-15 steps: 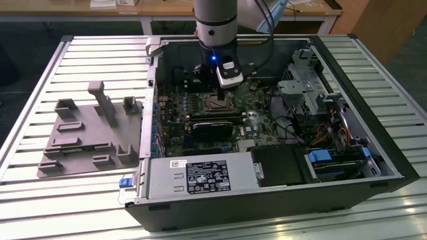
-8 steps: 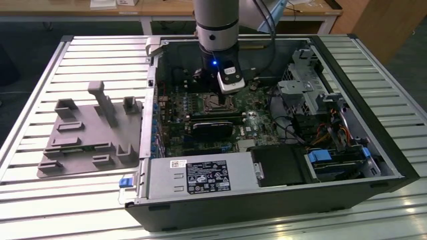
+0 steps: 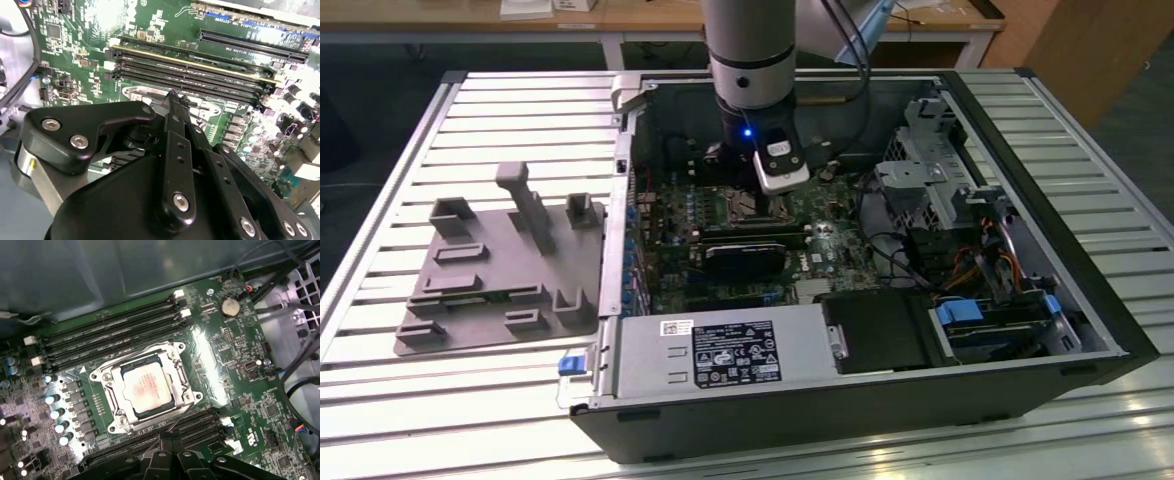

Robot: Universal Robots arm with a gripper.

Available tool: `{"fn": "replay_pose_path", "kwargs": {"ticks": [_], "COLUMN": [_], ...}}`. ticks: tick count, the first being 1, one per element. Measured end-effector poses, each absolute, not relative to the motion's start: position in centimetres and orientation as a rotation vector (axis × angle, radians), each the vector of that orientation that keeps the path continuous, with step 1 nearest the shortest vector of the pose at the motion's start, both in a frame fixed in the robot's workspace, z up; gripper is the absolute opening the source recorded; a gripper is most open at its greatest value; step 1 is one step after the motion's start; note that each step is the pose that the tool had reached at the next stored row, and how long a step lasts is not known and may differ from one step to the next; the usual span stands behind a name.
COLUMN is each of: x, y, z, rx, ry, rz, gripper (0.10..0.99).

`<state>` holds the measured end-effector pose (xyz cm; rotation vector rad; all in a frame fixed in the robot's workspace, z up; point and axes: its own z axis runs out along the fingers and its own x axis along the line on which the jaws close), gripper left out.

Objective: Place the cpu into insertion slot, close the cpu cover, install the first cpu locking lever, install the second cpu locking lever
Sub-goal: 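Install the second cpu locking lever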

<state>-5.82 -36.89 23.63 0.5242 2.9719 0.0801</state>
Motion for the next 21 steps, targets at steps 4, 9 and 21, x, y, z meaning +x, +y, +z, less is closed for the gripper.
{"fn": "replay_pose_path", "kwargs": {"ticks": [4,9,21], "x": [-6.0,-6.6,-7.0], "y": [-36.9,-37.1,-37.5], "z": [23.4,23.0,22.5], "rx": [0.462,0.433,0.423], "ry": [2.983,2.990,2.992], "rz": [0.084,0.112,0.132], "gripper": [0.106,0.106,0.106]}}
